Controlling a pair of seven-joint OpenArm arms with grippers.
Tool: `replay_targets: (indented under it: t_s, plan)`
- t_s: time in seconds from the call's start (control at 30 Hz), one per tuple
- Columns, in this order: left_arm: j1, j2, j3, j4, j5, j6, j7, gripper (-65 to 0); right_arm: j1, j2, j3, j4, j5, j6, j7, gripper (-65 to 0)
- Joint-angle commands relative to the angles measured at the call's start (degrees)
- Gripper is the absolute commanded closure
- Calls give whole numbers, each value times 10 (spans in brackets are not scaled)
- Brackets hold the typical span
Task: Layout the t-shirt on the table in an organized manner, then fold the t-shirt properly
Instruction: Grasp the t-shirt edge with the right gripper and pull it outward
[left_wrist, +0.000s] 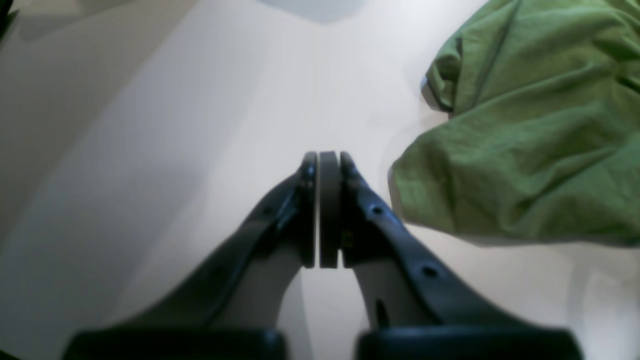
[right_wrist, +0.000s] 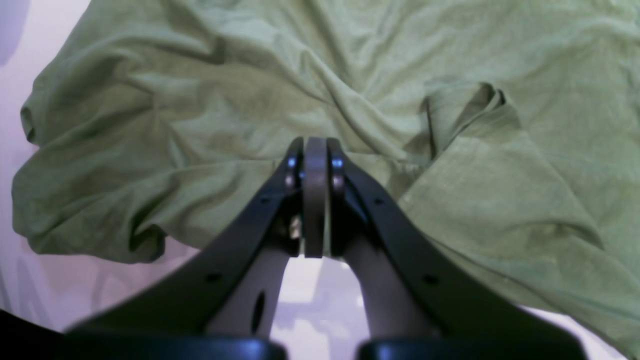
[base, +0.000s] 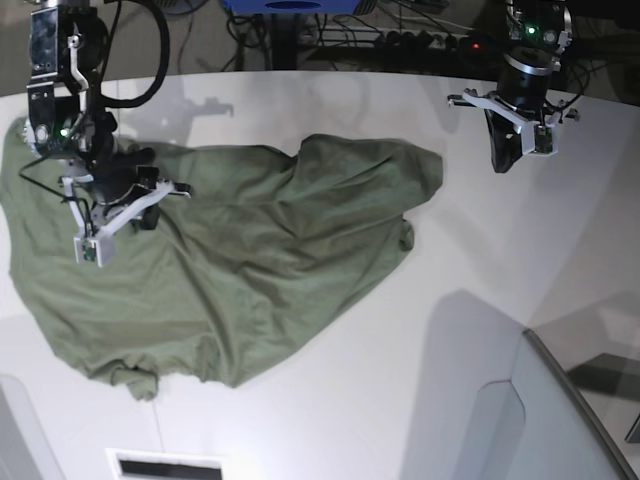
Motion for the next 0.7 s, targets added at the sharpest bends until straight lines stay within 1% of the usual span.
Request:
replay_targets:
  t_s: [0.0,0.07,0.17,0.23,0.3,0.37,0.43,0.53,0.67]
  plan:
    - [1,-4,-1,14,-2,0,-13,0,-7,3,1,11,3,1,26,-2]
    - [1,-4,-1,16,-2,0,-13,0,-29,3,-1,13,-25,1,72,-2]
    - [-1,-4,-1,17,-2,0,-13,0,-56,-1,-2,13,-104,1,141,-2]
    - [-2,-5,5,19,-2,-1,-13,0,-69,-7,-2,13,-151,1,169,-2]
    - [-1,-20,11,25,-2,-1,-13,0,-77,-19,0,13,-181,1,178,0]
    - [-3,-31,31,25,-2,-1,-13,0,-85,-28,0,14,-198,1,180,0]
    - [-5,-43,47,25,-2,-1,-13,0,-87,-34,0,14,-198,1,180,0]
    - [-13,-62,73,28,-7,-1,-13,0,-87,-34,0,20,-197,1,178,0]
    - [-27,-62,107,24,-2,-1,-13,0,-85,-34,1,30,-195,1,177,0]
